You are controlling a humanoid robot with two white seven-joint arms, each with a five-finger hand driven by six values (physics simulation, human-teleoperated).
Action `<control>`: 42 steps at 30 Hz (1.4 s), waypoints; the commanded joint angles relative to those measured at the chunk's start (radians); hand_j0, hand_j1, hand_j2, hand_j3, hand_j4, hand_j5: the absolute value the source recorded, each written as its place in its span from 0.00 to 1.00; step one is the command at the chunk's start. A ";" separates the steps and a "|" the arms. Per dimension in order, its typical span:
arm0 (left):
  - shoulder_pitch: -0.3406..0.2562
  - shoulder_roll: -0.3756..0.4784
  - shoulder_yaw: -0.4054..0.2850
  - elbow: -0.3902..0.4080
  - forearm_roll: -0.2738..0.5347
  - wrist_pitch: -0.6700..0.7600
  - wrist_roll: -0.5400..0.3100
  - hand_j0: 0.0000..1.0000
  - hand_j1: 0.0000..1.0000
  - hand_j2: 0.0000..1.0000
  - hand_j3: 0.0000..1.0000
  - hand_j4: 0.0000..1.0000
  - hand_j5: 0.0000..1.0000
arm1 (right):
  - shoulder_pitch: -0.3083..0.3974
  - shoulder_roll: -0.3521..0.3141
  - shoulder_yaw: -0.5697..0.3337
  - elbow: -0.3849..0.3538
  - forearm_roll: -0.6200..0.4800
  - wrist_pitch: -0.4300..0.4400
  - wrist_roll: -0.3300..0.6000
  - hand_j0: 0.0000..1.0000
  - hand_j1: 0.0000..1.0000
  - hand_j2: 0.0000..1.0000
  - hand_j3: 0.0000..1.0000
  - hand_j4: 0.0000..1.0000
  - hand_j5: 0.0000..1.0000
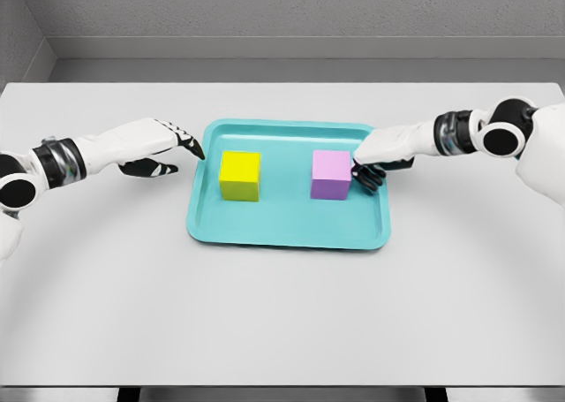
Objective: Push two cubes
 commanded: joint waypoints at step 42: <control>-0.012 -0.102 -0.056 0.046 -0.026 0.003 0.000 0.59 0.59 0.59 0.59 0.59 0.59 | -0.023 0.076 0.004 0.100 0.038 0.005 -0.002 0.12 0.12 0.12 0.12 0.12 0.12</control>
